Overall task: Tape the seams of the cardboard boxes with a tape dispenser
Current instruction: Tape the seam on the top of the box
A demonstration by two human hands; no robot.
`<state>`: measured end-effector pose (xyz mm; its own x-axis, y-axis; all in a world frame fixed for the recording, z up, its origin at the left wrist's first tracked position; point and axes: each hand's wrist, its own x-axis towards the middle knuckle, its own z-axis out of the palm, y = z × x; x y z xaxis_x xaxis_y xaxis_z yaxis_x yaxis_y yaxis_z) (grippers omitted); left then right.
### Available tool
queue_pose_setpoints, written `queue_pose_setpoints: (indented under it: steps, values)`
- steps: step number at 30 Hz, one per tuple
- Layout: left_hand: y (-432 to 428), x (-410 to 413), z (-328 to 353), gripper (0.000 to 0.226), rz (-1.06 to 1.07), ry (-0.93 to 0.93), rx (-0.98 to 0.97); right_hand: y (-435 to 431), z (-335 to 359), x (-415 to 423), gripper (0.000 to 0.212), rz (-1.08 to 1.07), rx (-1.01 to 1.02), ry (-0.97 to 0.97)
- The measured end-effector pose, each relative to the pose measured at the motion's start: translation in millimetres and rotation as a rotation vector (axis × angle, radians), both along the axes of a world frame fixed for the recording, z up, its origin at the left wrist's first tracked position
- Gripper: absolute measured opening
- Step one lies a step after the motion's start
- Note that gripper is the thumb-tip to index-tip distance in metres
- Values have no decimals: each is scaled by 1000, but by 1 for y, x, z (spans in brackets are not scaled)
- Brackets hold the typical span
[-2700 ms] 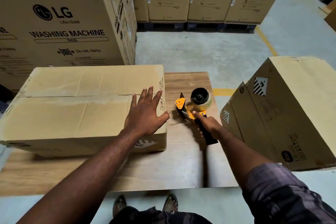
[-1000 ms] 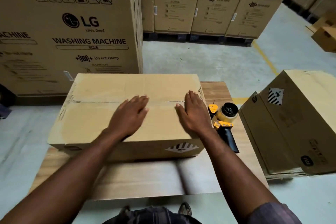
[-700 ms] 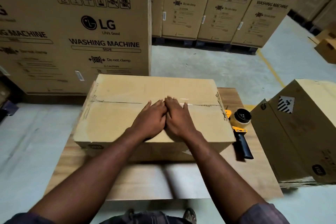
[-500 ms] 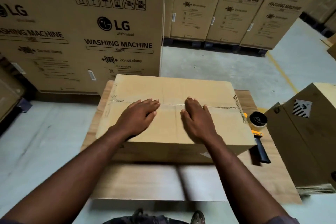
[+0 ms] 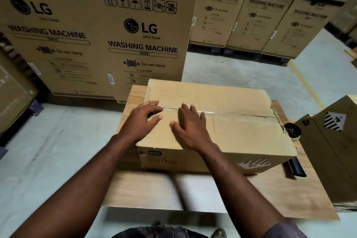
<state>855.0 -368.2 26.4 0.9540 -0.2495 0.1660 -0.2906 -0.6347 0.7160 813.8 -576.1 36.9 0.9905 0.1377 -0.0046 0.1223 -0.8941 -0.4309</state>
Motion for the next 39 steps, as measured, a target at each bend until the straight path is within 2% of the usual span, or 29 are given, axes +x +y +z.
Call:
queue_pose_setpoints:
  steps: [2,3,5,7,10,12,15,16,18,20,22,24,26,27,34,39]
  values:
    - [9,-4,2,48,133,103,-178,-17,-2,0,42,-125,46,-88]
    - [10,-6,3,60,178,203,-282,-27,-3,0,43,-204,22,-113]
    - [10,-10,4,76,170,442,-552,-34,-4,1,55,-316,-33,-82]
    - [8,-11,-2,68,123,580,-730,-23,-4,1,69,-348,-81,16]
    - [10,-10,-10,51,91,685,-771,6,2,1,78,-362,-98,96]
    - [15,-9,-16,45,23,820,-781,23,4,3,77,-308,-95,114]
    - [27,1,-18,61,-37,932,-647,39,11,6,55,-87,14,12]
    - [29,9,-15,70,5,899,-547,45,15,7,49,-54,89,-33]
    - [27,30,-7,80,113,671,-333,59,21,10,52,-76,157,-113]
    - [15,52,9,61,115,344,-207,78,22,15,75,-118,79,-51]
    - [-1,73,21,50,-32,147,-102,98,16,13,109,-116,-7,135]
    - [-12,88,23,50,-204,131,74,105,7,10,125,-98,-98,191]
    - [-9,92,13,51,-265,121,274,107,2,9,125,-99,-148,162]
    - [-2,90,8,50,-256,101,302,109,1,8,122,-97,-163,157]
    - [28,58,-17,47,-44,37,133,121,10,-4,113,33,-222,226]
    - [44,30,-20,57,85,2,194,108,16,-7,109,149,-283,248]
